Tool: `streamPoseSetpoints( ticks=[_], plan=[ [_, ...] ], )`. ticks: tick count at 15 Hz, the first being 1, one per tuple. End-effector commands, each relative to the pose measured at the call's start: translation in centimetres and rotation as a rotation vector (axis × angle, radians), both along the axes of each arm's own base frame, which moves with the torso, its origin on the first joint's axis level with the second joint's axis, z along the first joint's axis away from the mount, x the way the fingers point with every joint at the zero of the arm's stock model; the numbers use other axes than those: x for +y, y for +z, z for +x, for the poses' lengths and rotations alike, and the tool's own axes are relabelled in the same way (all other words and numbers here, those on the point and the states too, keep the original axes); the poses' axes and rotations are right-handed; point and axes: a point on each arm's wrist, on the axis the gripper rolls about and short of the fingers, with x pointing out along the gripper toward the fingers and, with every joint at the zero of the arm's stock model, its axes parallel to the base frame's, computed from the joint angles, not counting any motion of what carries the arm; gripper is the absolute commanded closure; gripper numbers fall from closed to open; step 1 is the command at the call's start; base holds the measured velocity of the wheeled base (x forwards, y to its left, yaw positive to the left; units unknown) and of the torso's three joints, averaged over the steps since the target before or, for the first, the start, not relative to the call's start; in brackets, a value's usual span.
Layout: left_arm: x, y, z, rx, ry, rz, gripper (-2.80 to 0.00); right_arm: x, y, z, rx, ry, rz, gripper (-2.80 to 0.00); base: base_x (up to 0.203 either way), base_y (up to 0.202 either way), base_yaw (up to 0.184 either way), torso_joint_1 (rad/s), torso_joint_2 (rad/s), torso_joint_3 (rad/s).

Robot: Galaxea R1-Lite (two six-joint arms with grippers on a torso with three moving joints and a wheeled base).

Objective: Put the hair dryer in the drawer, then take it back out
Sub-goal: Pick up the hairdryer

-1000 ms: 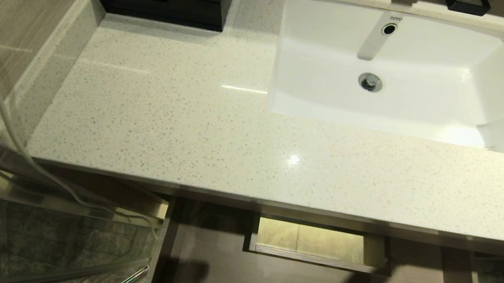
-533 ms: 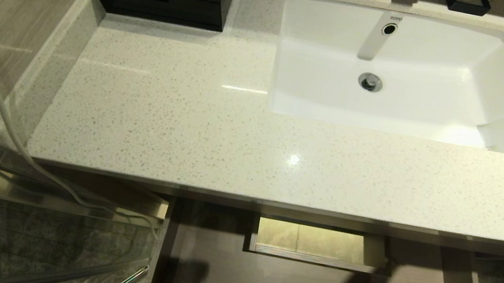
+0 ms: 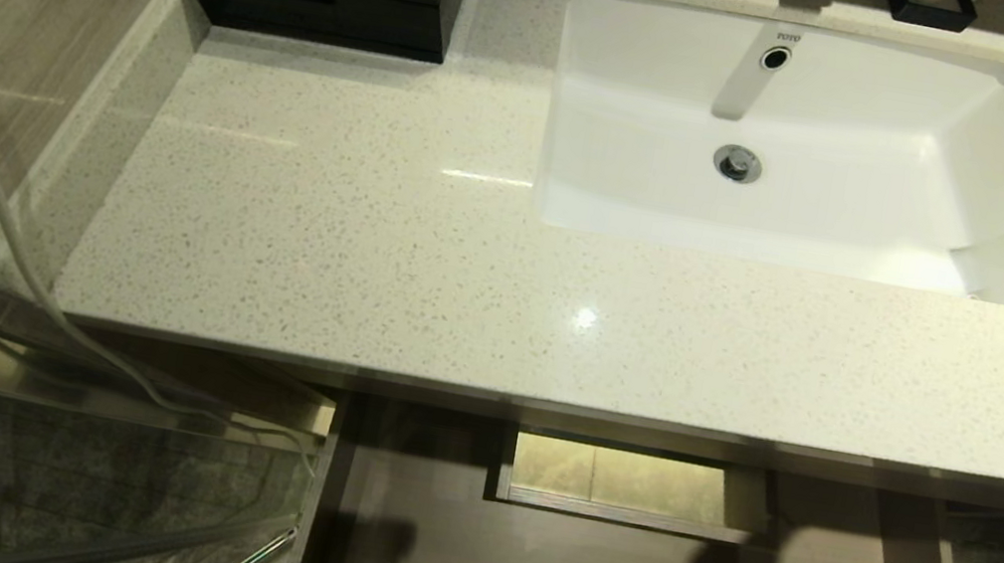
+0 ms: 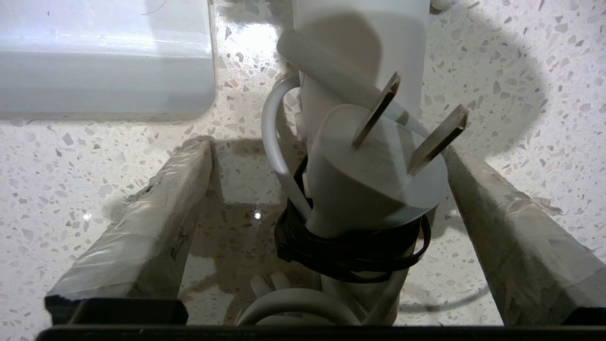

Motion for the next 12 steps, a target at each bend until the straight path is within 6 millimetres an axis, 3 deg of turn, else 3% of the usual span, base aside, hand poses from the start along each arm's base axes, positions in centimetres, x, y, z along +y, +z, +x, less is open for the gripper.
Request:
streamPoseSetpoints(
  ticks=[1,6,7,12],
  plan=[
    [0.00,-0.04,0.01,0.001,0.000,0.000,0.00,-0.07,-0.19,0.13,0.007,0.005,0.005,-2.80,0.000,0.000,0.000,0.000,0.00,0.000],
    [0.00,-0.04,0.01,0.001,0.000,0.000,0.00,-0.09,-0.25,0.16,-0.001,0.022,0.017,-2.80,0.000,0.000,0.000,0.000,0.00,0.000],
    [0.00,-0.04,0.01,0.001,0.000,0.000,0.00,-0.04,-0.23,0.12,0.001,0.024,0.018,0.00,0.000,0.000,0.000,0.000,0.00,0.000],
    [0.00,-0.04,0.01,0.001,0.000,0.000,0.00,0.24,0.28,-0.25,-0.011,0.044,-0.021,0.00,0.000,0.000,0.000,0.000,0.00,0.000]
  ],
)
